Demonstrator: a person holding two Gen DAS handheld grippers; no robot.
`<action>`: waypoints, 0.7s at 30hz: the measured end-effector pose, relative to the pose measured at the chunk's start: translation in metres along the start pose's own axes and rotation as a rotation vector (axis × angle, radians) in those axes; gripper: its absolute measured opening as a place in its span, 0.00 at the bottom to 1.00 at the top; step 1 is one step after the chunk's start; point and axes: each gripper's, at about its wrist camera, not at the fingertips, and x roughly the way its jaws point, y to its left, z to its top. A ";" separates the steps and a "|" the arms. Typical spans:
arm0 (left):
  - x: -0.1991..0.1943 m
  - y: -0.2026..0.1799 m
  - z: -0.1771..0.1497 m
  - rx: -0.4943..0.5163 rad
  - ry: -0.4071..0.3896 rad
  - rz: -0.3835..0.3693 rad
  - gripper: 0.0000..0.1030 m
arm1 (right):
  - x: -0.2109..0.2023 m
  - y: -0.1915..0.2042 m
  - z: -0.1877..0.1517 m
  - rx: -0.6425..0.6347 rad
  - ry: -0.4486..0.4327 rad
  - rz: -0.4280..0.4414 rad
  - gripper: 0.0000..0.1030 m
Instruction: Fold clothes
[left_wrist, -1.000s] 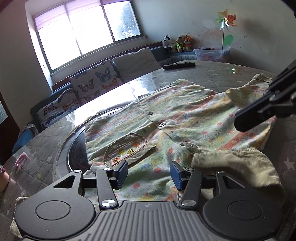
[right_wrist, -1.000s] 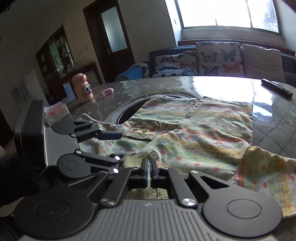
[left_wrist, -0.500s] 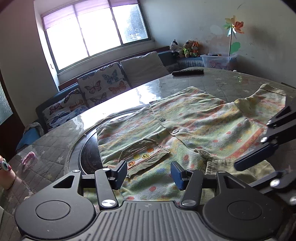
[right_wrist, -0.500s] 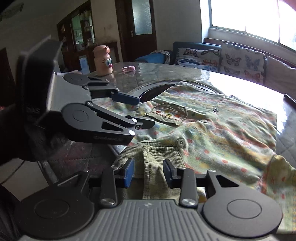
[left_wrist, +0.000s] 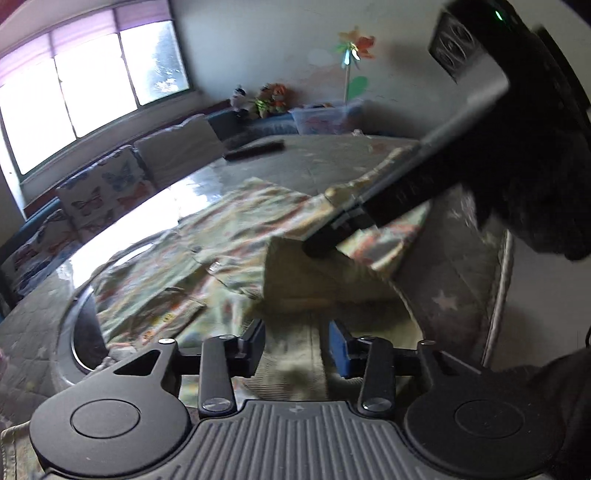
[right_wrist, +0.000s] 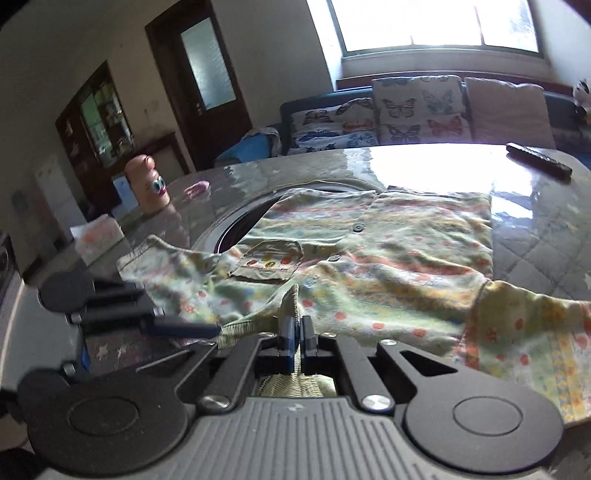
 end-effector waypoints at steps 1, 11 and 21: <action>0.003 -0.001 -0.001 0.005 0.013 -0.003 0.37 | 0.001 -0.001 0.000 0.008 0.000 0.000 0.02; 0.002 0.011 -0.004 -0.070 0.001 -0.097 0.03 | 0.004 -0.001 -0.003 0.018 -0.006 0.016 0.02; 0.012 0.016 -0.007 -0.150 0.017 -0.186 0.03 | -0.008 0.001 -0.001 0.029 -0.027 0.040 0.02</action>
